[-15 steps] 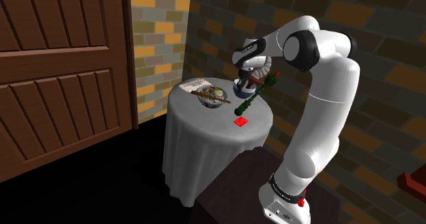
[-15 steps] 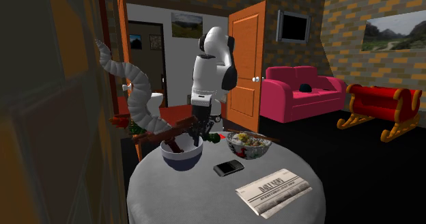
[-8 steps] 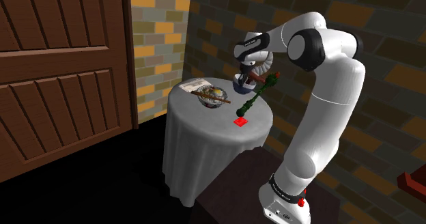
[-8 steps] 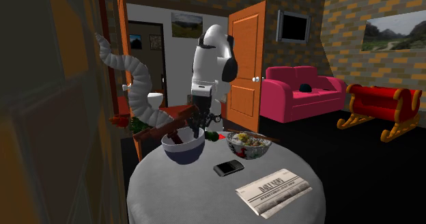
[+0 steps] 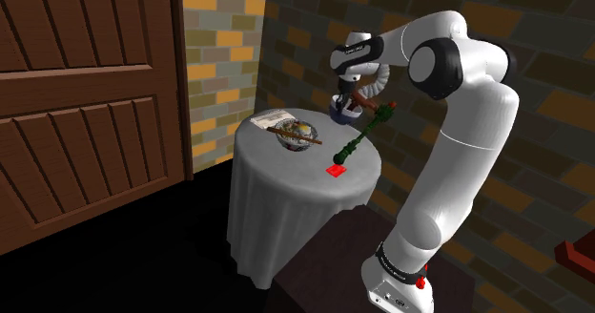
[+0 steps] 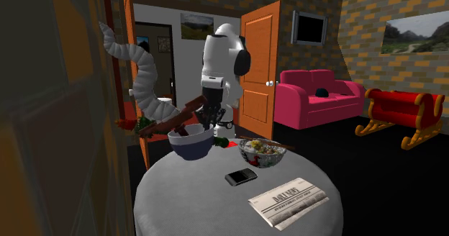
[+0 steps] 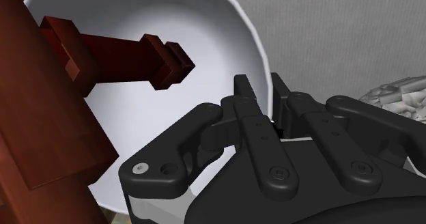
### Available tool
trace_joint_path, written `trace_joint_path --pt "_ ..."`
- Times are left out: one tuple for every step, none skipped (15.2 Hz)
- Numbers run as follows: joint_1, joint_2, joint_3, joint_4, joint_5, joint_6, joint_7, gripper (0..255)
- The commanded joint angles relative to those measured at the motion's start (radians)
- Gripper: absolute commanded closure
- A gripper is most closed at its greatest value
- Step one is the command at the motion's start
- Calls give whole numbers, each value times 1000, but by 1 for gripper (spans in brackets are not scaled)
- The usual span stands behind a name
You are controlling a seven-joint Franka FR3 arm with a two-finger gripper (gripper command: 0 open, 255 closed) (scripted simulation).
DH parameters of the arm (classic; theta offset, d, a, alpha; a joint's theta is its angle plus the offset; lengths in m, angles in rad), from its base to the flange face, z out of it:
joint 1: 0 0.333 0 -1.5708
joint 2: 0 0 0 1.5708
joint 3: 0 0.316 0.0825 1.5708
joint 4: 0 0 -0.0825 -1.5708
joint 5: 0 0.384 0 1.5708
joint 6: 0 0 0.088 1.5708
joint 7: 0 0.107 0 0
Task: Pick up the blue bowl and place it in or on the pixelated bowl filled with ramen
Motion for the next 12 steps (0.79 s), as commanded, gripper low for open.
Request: trace_joint_path --pt "-1 -6 -2 23 -2 -24 0 255" --pt "0 -9 -2 32 -4 -37 1 255" --pt "0 -13 -2 41 -6 -50 1 255" --pt "1 -16 -3 51 -7 -62 1 255" --pt "1 -20 -3 60 -8 -75 1 255" --pt "1 -23 -3 70 -9 -88 0 255" --pt "2 -25 -3 81 -10 -101 0 255" --pt "2 -28 -3 91 -11 -113 0 255" --pt "2 -30 -3 102 -12 -126 0 255" --pt "2 -32 -3 113 -13 -139 -1 255" --pt "2 -34 -4 124 -14 -152 -1 255" --pt "2 -36 -4 136 -14 -165 -2 255"
